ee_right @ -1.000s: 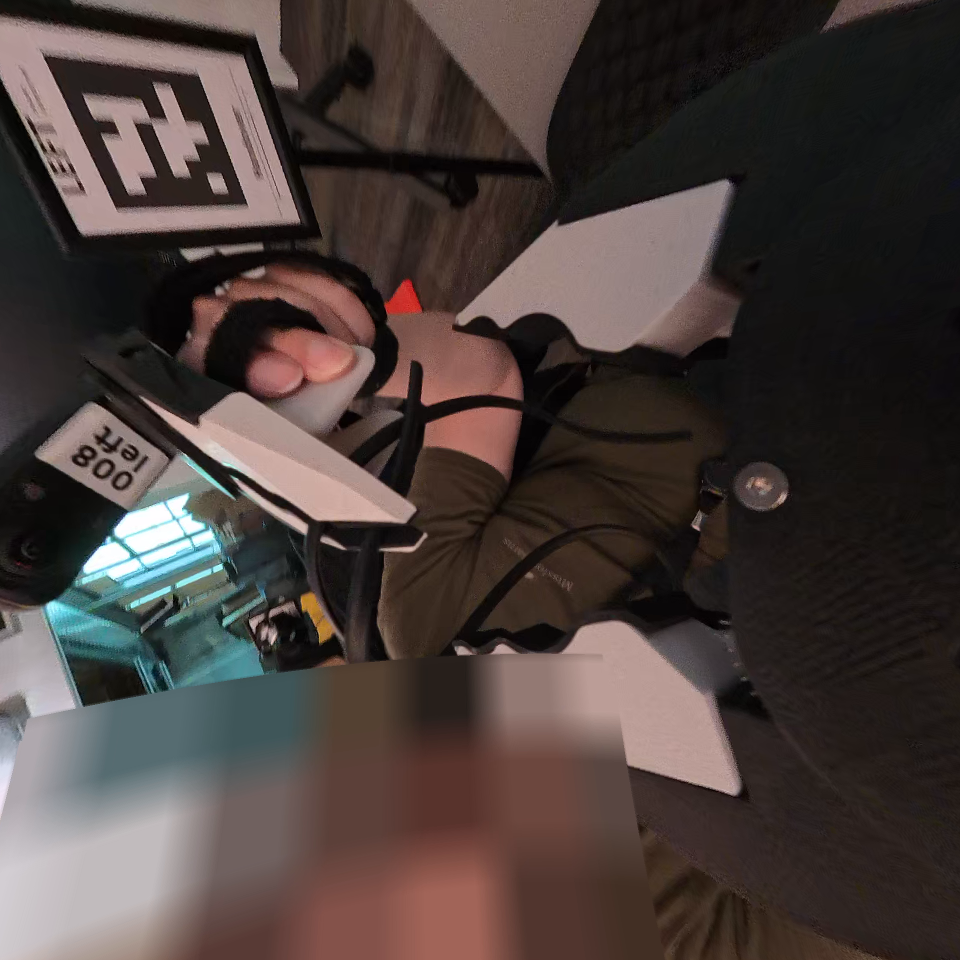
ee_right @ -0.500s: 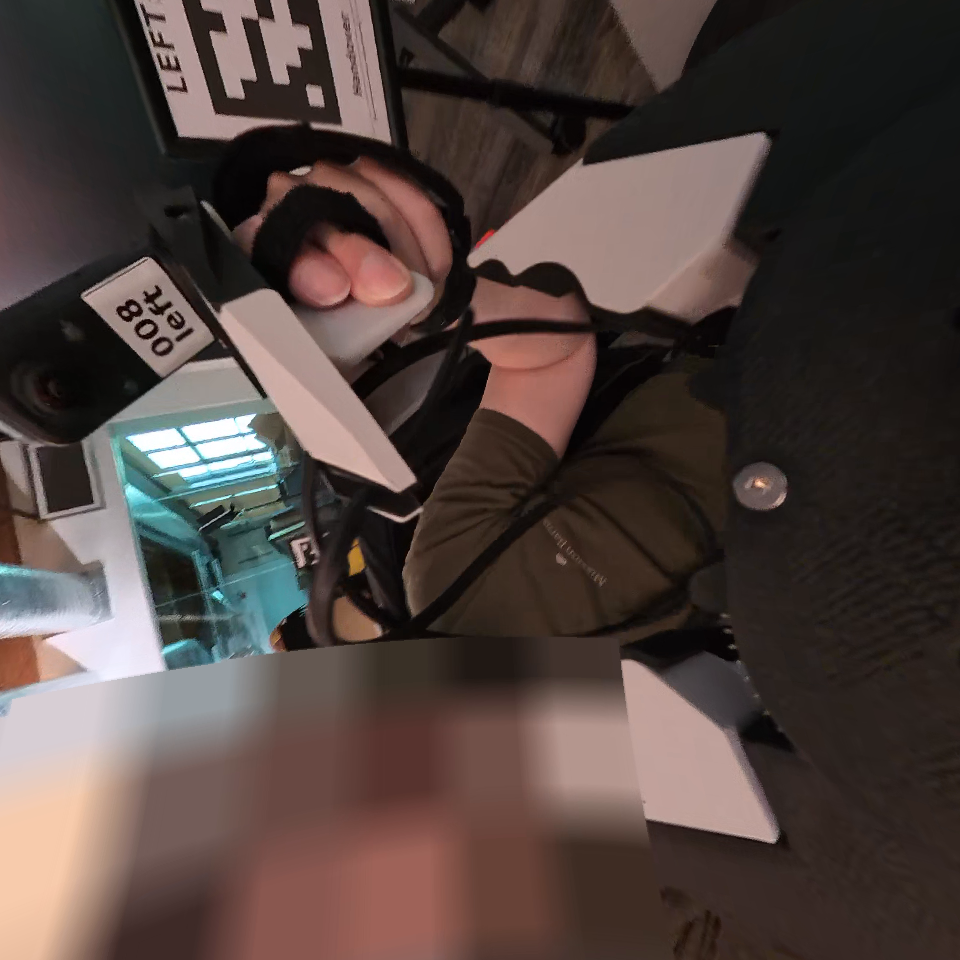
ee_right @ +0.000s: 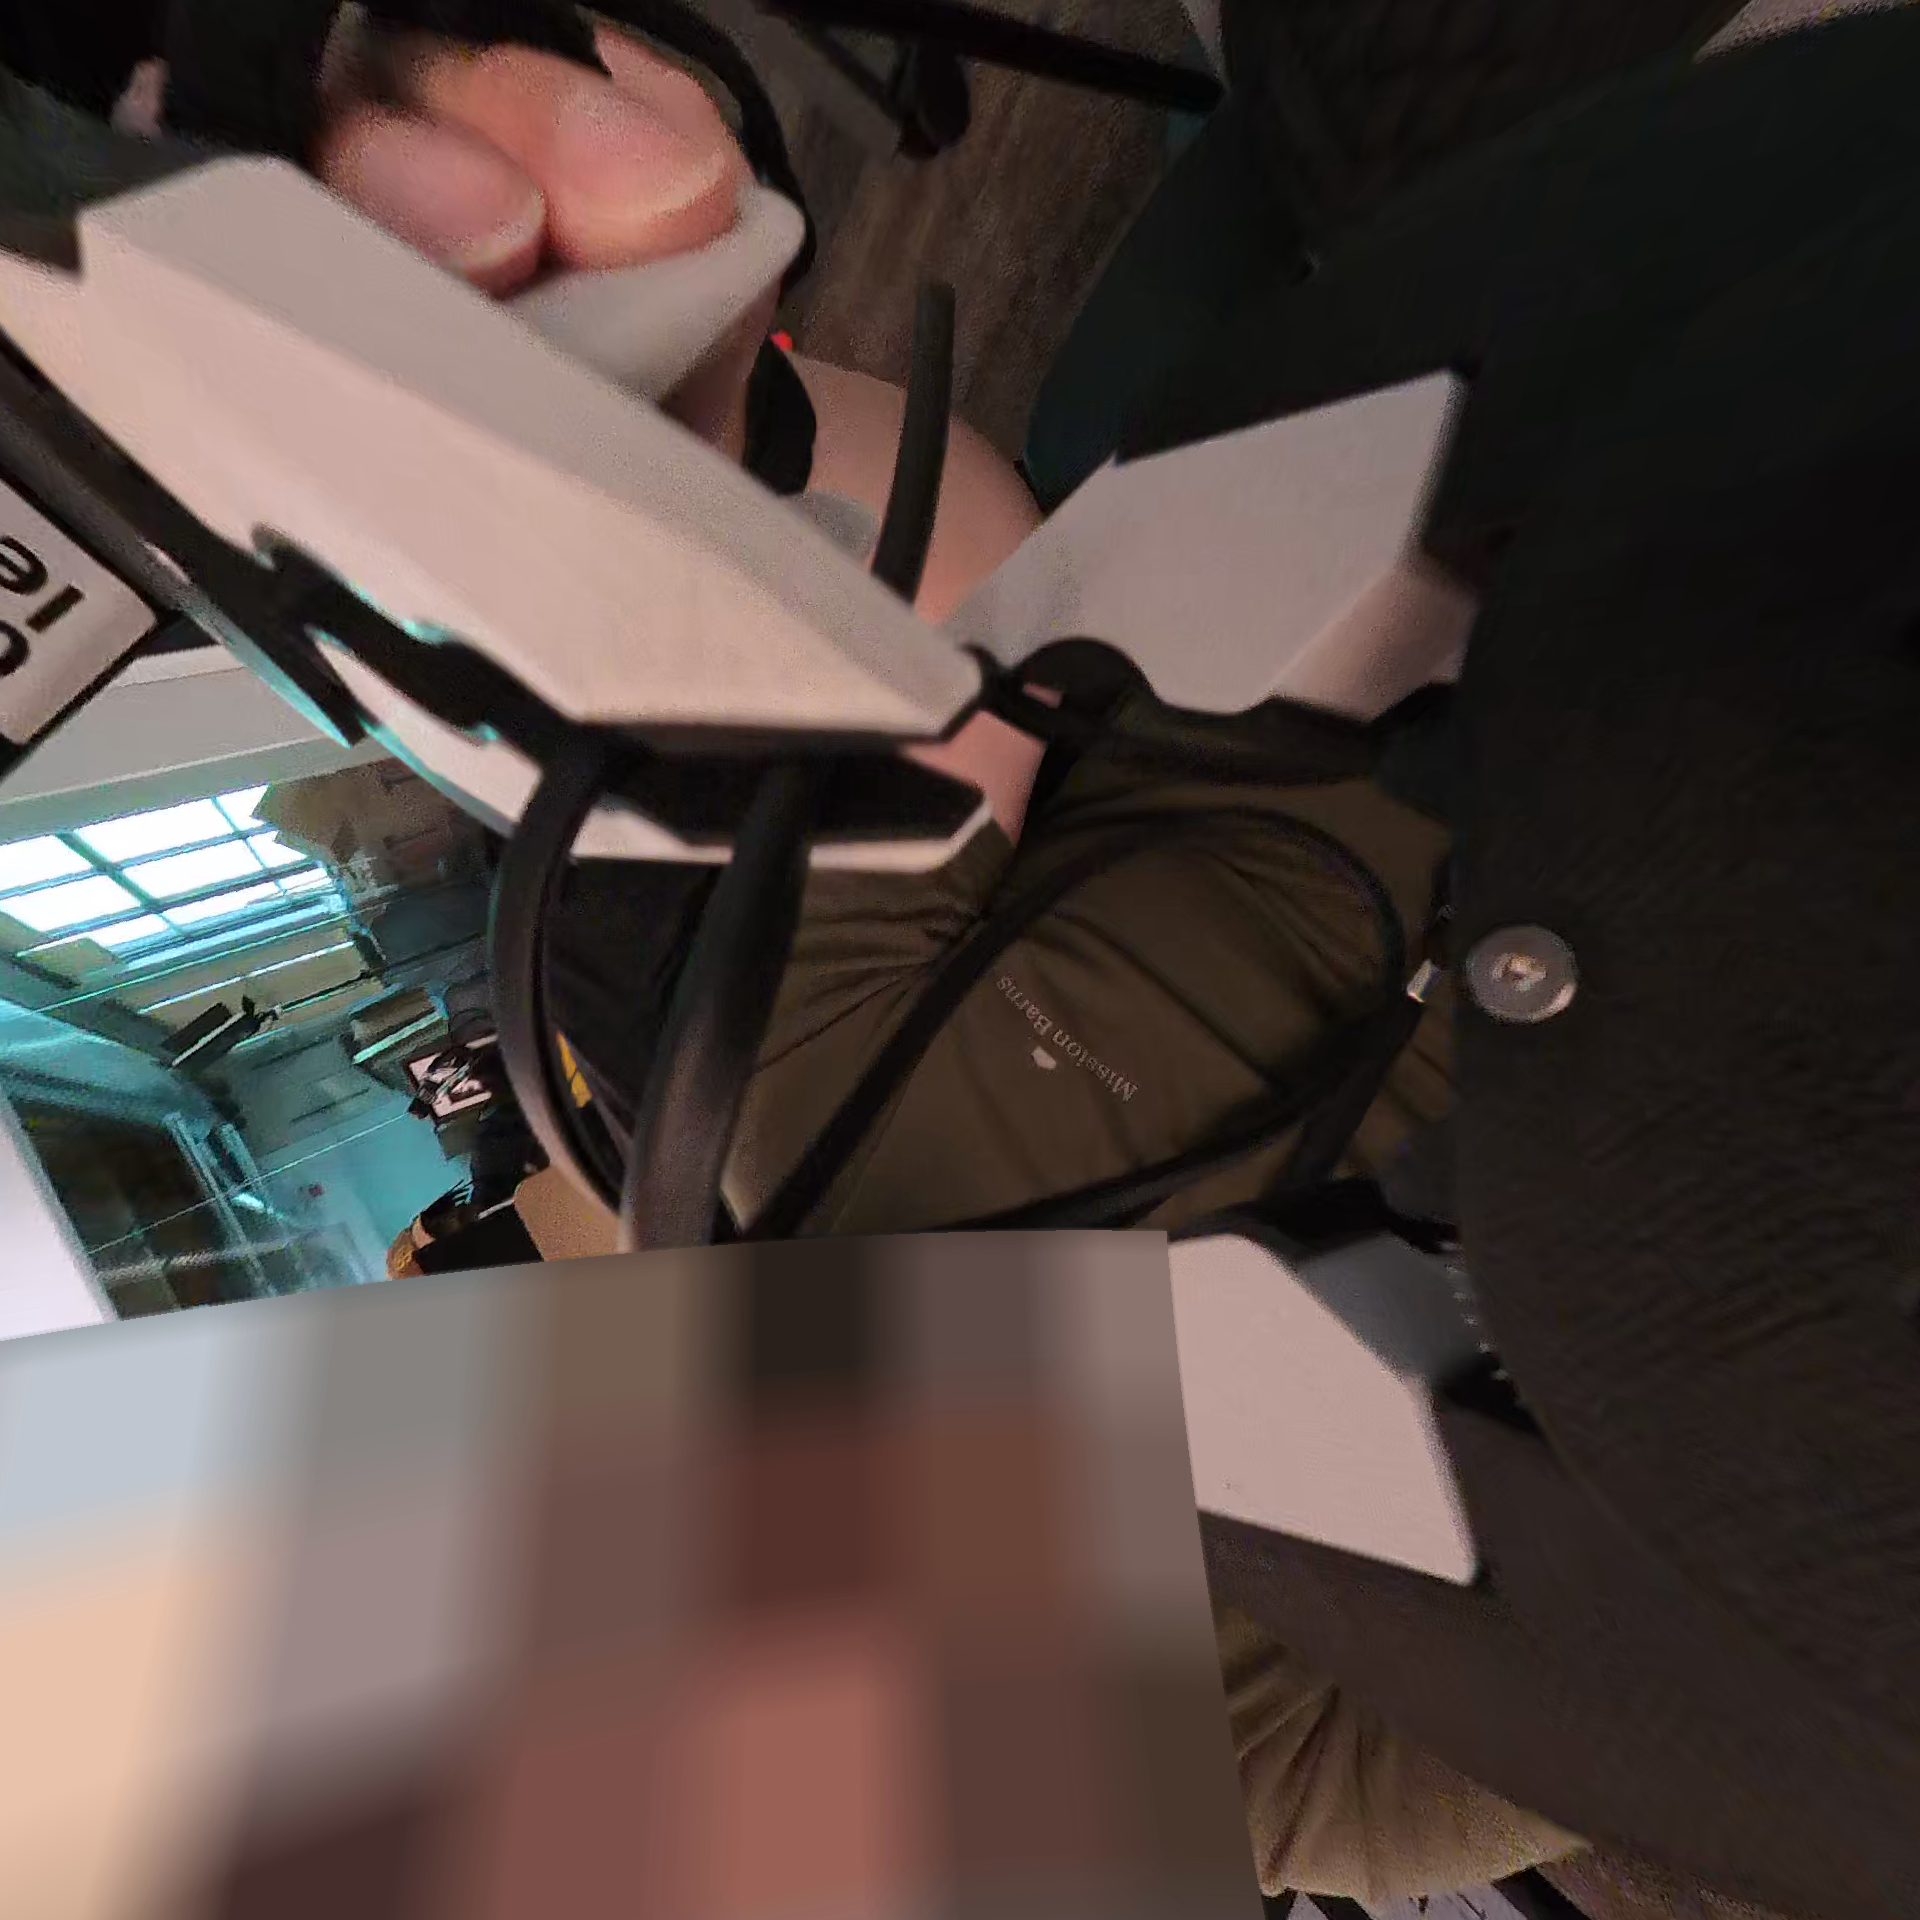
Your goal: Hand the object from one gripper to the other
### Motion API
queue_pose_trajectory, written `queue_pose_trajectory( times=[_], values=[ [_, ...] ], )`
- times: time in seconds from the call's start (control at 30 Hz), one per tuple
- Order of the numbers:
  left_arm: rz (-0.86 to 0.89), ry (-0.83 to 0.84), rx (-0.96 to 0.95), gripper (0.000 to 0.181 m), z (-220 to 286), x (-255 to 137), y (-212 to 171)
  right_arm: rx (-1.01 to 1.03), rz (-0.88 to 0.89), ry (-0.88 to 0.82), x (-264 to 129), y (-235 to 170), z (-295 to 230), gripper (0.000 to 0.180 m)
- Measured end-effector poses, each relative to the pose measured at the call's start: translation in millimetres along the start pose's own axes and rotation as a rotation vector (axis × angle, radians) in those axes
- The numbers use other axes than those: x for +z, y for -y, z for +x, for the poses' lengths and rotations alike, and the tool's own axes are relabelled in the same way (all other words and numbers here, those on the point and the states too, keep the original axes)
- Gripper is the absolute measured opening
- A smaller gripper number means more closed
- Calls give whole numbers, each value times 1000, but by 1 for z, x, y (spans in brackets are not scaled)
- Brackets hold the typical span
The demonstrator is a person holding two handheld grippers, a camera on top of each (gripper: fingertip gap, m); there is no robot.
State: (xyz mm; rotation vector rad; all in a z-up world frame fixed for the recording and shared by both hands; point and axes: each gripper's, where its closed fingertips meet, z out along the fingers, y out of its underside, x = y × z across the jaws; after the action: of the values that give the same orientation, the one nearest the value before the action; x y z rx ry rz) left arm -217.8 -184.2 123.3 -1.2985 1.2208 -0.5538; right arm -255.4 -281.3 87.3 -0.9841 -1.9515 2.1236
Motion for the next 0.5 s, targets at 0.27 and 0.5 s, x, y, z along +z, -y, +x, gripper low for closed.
queue_pose_trajectory(
  times=[0.27,0.5],
  values=[
    [47,-35,-99,3,-4,-8,-6,28,-59,-148,-13,-5,23,28],
    [21,-2,-112,3,-13,-13,-18,12,-70,-254,-26,-5,38,3]
  ],
)
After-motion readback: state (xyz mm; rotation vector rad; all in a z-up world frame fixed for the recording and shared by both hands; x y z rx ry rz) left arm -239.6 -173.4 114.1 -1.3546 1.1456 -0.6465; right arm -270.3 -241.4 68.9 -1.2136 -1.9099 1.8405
